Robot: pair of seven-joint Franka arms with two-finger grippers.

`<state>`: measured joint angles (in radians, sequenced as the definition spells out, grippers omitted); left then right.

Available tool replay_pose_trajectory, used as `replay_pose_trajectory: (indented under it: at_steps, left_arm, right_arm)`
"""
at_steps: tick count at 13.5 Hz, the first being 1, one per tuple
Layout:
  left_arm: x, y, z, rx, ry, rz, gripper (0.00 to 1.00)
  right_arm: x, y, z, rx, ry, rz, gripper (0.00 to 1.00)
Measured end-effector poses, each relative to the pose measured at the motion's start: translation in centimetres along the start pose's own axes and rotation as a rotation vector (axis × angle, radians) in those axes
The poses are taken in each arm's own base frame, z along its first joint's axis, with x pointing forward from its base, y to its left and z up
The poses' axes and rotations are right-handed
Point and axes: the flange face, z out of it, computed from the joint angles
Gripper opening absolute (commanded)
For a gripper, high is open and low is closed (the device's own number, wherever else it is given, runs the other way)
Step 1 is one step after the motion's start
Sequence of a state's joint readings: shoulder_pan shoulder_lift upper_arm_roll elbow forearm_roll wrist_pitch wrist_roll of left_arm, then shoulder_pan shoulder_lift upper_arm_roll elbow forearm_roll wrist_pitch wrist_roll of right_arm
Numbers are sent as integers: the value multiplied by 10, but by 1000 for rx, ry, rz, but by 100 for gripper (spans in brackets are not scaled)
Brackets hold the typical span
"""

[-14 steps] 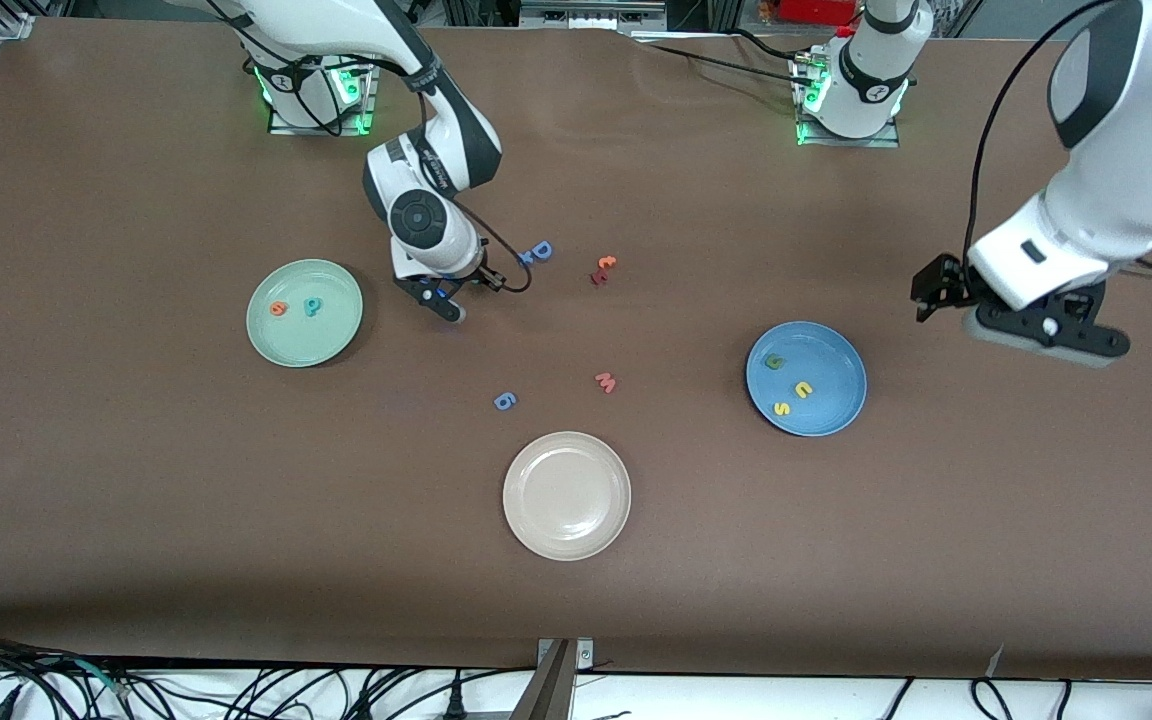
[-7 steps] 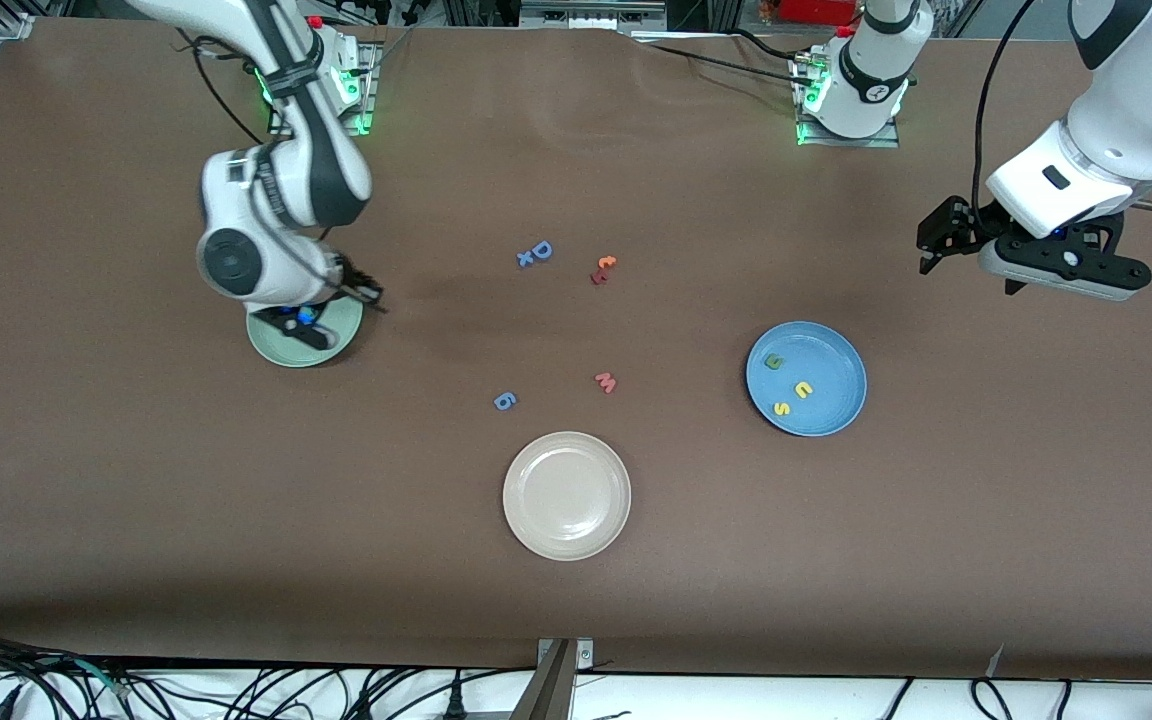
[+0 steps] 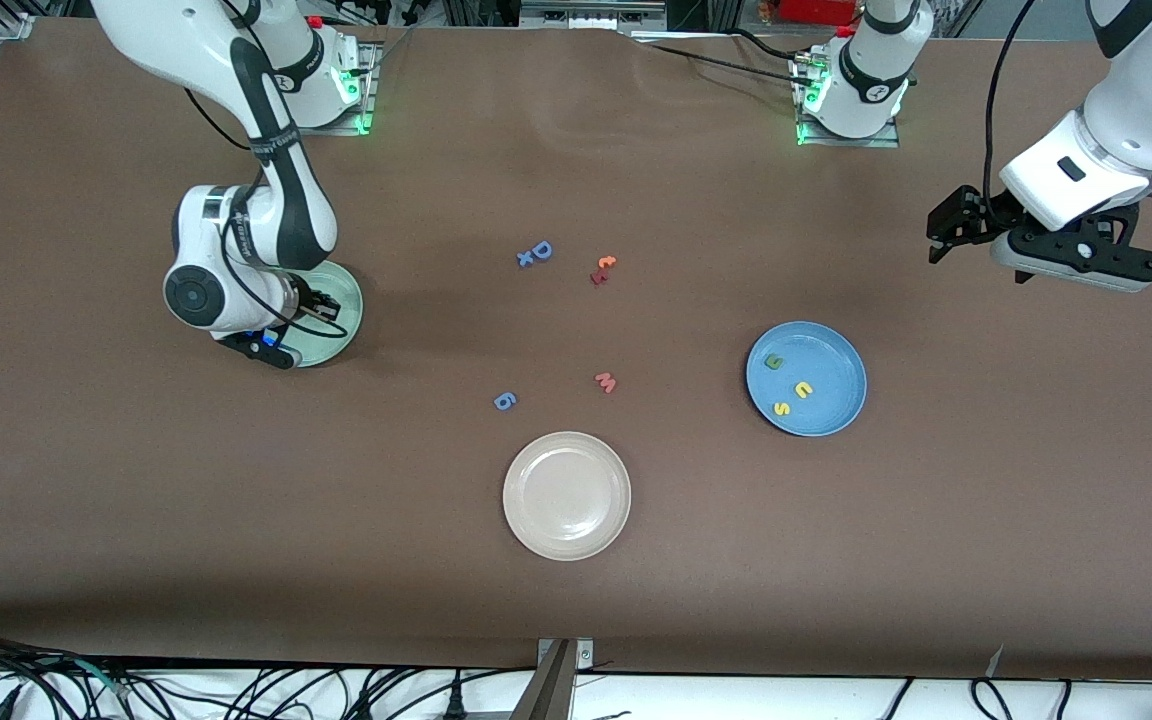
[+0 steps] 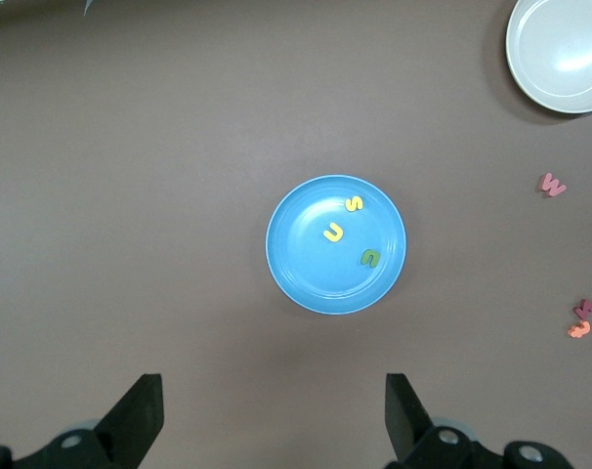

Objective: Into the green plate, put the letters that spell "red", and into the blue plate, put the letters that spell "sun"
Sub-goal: 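Release the teal letter on the green plate and raise the right gripper to rest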

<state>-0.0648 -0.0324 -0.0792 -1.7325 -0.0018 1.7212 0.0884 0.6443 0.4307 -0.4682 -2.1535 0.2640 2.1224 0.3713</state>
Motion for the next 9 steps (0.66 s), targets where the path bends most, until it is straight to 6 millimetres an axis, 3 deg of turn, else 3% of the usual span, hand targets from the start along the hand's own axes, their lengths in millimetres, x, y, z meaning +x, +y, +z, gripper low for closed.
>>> replay_pose_trajectory:
  at_steps: [2,5,6,7,9]
  left_arm:
    - [2,-9,-1,0,3,-15,100]
    - [3,-16,-3,0,7,-27,100]
    - [4,-16,-4,0,10,-28,100]
    - [4,-16,-5,0,11,-28,100]
    - [2,-16,-4,0,-10,-28,100]
  right_arm:
    - [1,-2,4,0,0,2,16]
    - [0,-5,3,20,-4,10,54]
    - [0,-5,2,22,-4,10,74]
    - [0,-6,2,23,-3,9,84]
    - [1,-8,-5,32,7,5,94]
